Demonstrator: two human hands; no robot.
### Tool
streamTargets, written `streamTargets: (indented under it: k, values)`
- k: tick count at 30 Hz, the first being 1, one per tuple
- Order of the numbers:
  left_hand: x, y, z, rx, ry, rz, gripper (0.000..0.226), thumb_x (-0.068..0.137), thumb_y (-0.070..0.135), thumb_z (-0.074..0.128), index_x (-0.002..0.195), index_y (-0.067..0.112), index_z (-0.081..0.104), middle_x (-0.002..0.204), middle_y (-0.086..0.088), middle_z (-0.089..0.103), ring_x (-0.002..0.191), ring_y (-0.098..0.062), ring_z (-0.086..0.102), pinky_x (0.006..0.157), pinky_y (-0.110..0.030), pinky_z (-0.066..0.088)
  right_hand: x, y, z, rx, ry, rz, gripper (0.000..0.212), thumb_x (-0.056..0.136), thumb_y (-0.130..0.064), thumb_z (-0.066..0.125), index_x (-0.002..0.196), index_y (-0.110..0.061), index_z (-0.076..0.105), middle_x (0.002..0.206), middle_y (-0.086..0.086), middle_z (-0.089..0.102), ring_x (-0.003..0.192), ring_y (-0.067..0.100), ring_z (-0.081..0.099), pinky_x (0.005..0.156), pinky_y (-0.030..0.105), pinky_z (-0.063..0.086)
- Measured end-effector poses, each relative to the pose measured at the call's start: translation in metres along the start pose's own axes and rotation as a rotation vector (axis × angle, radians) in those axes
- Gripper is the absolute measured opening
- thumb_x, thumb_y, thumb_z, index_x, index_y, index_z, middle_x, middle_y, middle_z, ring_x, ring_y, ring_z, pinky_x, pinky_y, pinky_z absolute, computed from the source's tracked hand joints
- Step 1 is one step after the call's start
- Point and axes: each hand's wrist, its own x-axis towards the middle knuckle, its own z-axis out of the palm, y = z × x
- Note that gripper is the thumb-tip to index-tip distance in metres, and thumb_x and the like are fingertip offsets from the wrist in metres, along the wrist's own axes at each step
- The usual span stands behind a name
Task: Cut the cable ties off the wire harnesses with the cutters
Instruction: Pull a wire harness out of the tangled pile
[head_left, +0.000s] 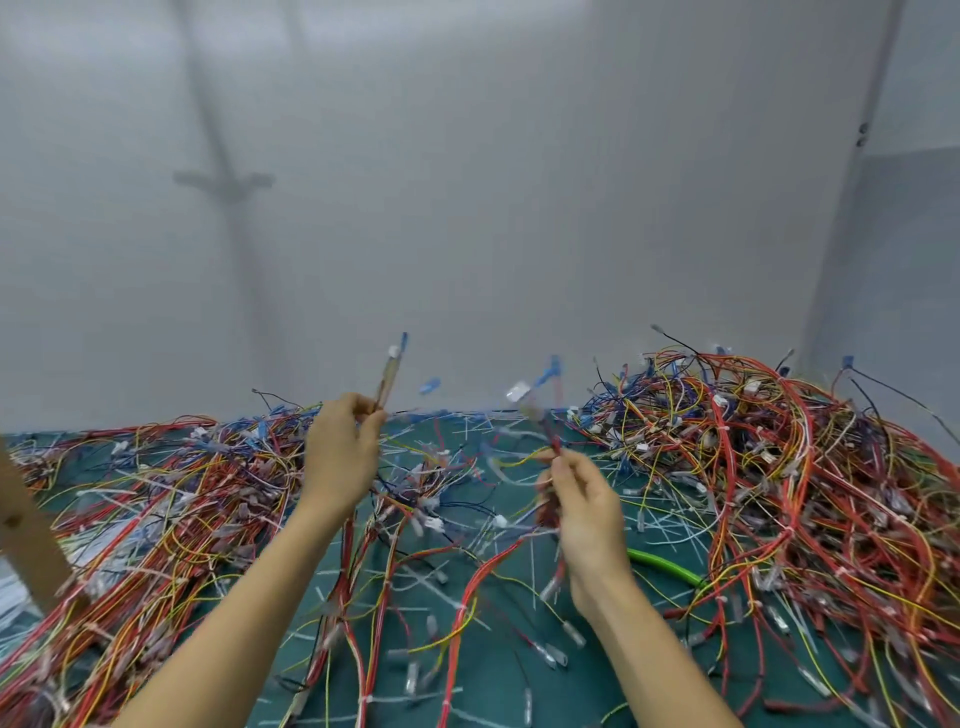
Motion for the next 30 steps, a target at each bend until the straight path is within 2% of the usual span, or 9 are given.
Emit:
streamTargets:
  k: [3,6,10,13,16,19,21,25,30]
  values:
    - [0.007,-0.025,-0.014,0.026,0.081,-0.145,0.009,0.096,0.016,0.058,0.094,0.010,0.063,0.090,-0.012,0.066,0.082,-0.031,0.061,0.068,-0.038,0.047,0.008,-0.014,-0.017,0.126,0.156,-0.040,0.024,0.103,-0.019,0.045,0.092,-0.024,0.066,0.066,-0.012,0.059,0.060,0.004,0.051,0.055,0.017,0.042]
    - [0.004,-0.049,-0.031,0.252,0.106,-0.172,0.012,0.095,0.016,0.061,0.098,0.006,0.066,0.097,-0.015,0.067,0.084,-0.029,0.058,0.074,-0.040,0.045,0.011,-0.021,-0.024,0.141,0.192,-0.076,0.025,0.104,-0.022,0.044,0.093,-0.029,0.066,0.068,-0.014,0.058,0.061,0.000,0.051,0.056,0.014,0.042]
    - [-0.003,-0.051,-0.034,0.537,-0.023,-0.262,0.056,0.086,0.024,0.072,0.129,0.000,0.047,0.126,-0.027,0.051,0.116,-0.042,0.050,0.092,-0.055,0.044,0.011,-0.022,-0.018,0.074,0.169,-0.121,0.024,0.102,-0.025,0.048,0.090,-0.032,0.068,0.067,-0.014,0.058,0.062,0.002,0.051,0.058,0.018,0.044]
    - [-0.011,-0.022,-0.027,0.619,-0.045,-0.028,0.058,0.082,0.018,0.068,0.134,0.006,0.045,0.128,-0.022,0.049,0.116,-0.039,0.049,0.091,-0.053,0.043,0.010,-0.022,-0.015,0.058,0.139,-0.140,0.023,0.100,-0.027,0.052,0.087,-0.035,0.070,0.067,-0.012,0.061,0.065,0.006,0.052,0.062,0.025,0.046]
    - [-0.025,0.014,-0.011,0.622,-0.387,0.255,0.039,0.092,0.029,0.055,0.131,0.022,0.050,0.132,-0.005,0.050,0.107,-0.027,0.059,0.088,-0.042,0.050,0.009,-0.023,-0.016,0.072,0.131,-0.153,0.026,0.098,-0.029,0.053,0.083,-0.040,0.071,0.067,-0.013,0.062,0.063,0.001,0.054,0.059,0.017,0.049]
    - [-0.041,0.037,0.008,0.784,-0.744,0.331,0.039,0.093,0.050,0.049,0.125,0.028,0.053,0.132,-0.001,0.048,0.111,-0.025,0.058,0.089,-0.039,0.048,0.010,-0.023,-0.019,0.077,0.146,-0.155,0.023,0.098,-0.028,0.055,0.083,-0.035,0.072,0.066,-0.012,0.063,0.060,0.001,0.055,0.056,0.016,0.049]
    - [-0.051,0.040,0.019,0.912,-0.812,0.322,0.054,0.085,0.057,0.056,0.129,0.027,0.051,0.138,-0.005,0.041,0.122,-0.029,0.050,0.095,-0.045,0.040,0.011,-0.022,-0.021,0.080,0.165,-0.152,0.021,0.098,-0.027,0.056,0.084,-0.031,0.071,0.066,-0.012,0.063,0.059,0.002,0.055,0.056,0.017,0.049]
    - [-0.056,0.025,0.020,1.093,-0.822,0.301,0.075,0.077,0.064,0.063,0.138,0.027,0.044,0.149,-0.004,0.028,0.137,-0.026,0.027,0.103,-0.052,0.031,0.014,-0.021,-0.024,0.105,0.198,-0.139,0.016,0.098,-0.027,0.055,0.094,-0.023,0.070,0.063,-0.013,0.061,0.056,0.000,0.051,0.054,0.014,0.047]
    - [-0.034,-0.002,-0.004,1.232,-0.846,0.232,0.074,0.085,0.037,0.061,0.150,0.030,0.026,0.162,-0.003,0.003,0.147,-0.028,0.007,0.114,-0.064,0.013,0.018,-0.016,-0.027,0.092,0.248,-0.143,0.018,0.099,-0.029,0.054,0.097,-0.020,0.070,0.063,-0.014,0.057,0.056,0.002,0.046,0.054,0.015,0.044]
